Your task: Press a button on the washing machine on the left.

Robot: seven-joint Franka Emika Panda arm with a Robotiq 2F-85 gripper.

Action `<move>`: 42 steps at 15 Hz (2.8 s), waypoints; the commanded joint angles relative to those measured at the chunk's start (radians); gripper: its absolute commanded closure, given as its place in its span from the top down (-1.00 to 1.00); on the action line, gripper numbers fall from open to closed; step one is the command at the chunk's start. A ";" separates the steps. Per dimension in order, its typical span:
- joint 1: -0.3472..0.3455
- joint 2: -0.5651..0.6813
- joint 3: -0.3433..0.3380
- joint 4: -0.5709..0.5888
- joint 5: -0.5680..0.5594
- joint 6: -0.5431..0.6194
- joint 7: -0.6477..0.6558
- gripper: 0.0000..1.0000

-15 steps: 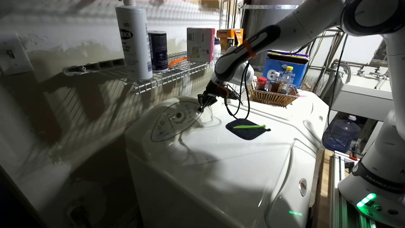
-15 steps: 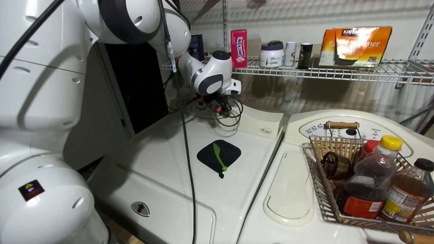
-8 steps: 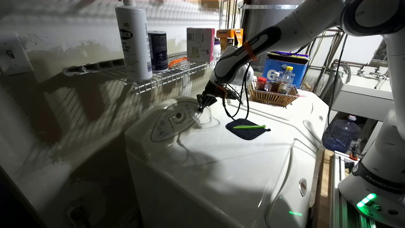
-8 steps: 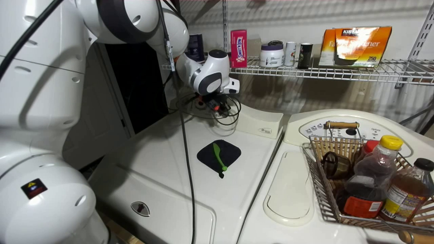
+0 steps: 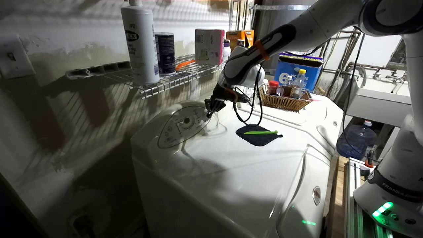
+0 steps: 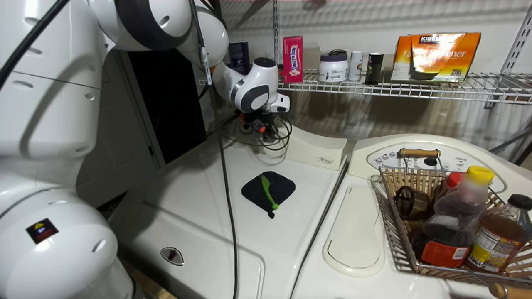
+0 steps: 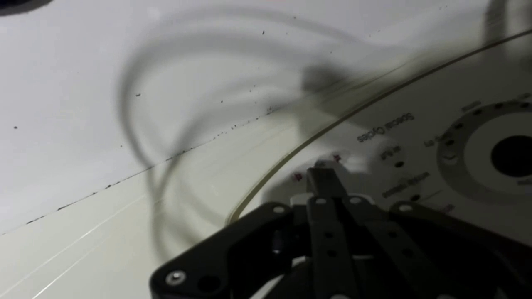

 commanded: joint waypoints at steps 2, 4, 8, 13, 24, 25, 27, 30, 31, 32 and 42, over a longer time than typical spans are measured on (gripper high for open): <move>-0.013 -0.025 0.009 0.006 0.002 -0.064 -0.019 -1.00; -0.019 -0.018 0.013 0.016 0.014 -0.052 -0.029 -1.00; -0.028 -0.002 0.022 0.037 0.035 -0.041 -0.030 -1.00; -0.026 0.013 0.024 0.062 0.050 -0.042 -0.019 -1.00; 0.025 -0.085 -0.036 0.002 -0.042 -0.211 0.105 0.19; 0.033 -0.107 -0.043 -0.007 -0.057 -0.239 0.124 0.35; 0.047 -0.166 -0.052 -0.035 -0.089 -0.292 0.142 0.63; 0.061 -0.263 -0.052 -0.081 -0.142 -0.335 0.121 0.98; 0.069 -0.297 -0.055 -0.107 -0.169 -0.314 0.118 1.00; 0.073 -0.331 -0.054 -0.131 -0.193 -0.294 0.111 1.00; 0.073 -0.443 -0.039 -0.215 -0.203 -0.313 -0.043 1.00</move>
